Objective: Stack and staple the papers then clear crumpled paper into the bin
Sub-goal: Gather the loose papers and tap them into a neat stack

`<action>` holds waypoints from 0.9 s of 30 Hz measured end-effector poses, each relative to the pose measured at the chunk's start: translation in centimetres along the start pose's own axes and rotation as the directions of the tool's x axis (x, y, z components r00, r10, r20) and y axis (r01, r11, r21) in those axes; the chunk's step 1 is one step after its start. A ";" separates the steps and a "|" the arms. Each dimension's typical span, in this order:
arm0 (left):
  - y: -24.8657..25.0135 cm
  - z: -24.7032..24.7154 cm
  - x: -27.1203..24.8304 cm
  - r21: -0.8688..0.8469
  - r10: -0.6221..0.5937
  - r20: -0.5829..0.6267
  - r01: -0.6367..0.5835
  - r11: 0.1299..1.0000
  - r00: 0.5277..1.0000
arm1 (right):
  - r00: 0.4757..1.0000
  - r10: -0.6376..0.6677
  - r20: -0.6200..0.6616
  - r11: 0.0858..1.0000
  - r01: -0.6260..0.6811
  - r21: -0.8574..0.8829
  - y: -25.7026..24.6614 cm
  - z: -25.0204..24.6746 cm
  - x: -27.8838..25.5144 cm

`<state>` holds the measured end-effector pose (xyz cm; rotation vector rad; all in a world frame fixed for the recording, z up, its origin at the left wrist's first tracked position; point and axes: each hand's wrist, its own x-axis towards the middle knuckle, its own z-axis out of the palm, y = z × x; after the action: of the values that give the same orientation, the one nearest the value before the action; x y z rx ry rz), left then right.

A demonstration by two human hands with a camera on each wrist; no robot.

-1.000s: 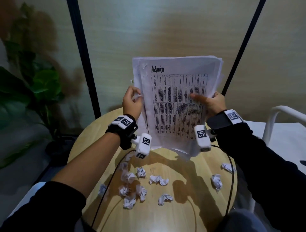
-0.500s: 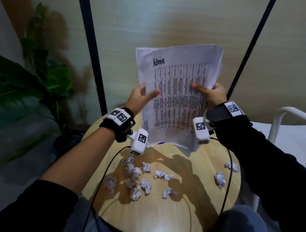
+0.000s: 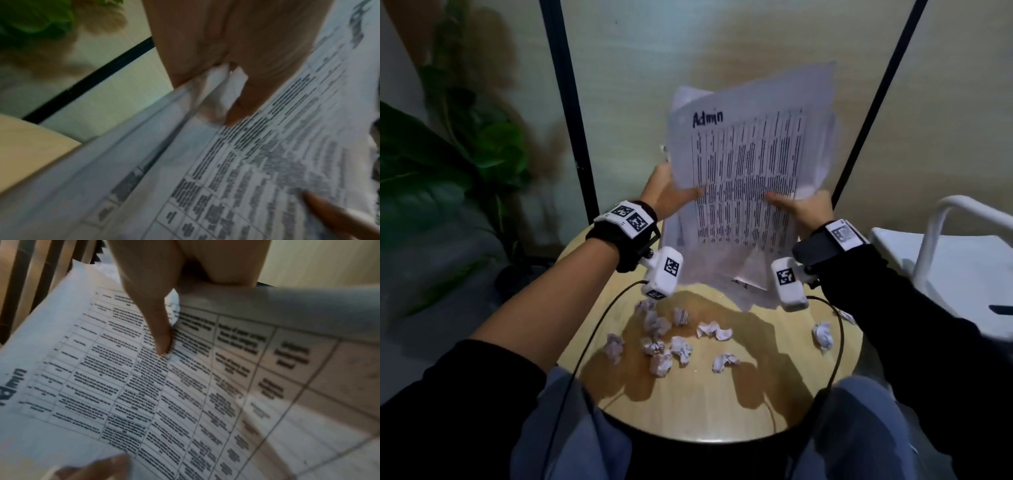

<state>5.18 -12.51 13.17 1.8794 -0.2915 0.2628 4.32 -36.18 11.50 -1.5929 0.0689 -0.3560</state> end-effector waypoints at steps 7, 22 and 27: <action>-0.8 -0.7 -4.4 -0.247 -0.058 -0.078 0.037 0.968 0.995 | 0.993 0.017 0.116 0.999 -0.012 -0.038 1.3 -1.1 -4.0; -5.3 1.1 -13.5 -0.115 -0.063 -0.054 0.056 0.992 0.997 | 0.986 0.066 0.154 0.996 -0.057 -0.062 4.5 -3.2 -11.5; -7.1 1.8 -13.1 -0.144 -0.130 -0.132 0.110 0.983 0.983 | 0.986 0.124 0.112 0.992 -0.119 -0.047 6.3 -1.6 -12.0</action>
<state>-4.82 -11.10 2.04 1.7267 -0.0965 0.2845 -6.39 -35.00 3.15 -1.6374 0.0849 -0.1682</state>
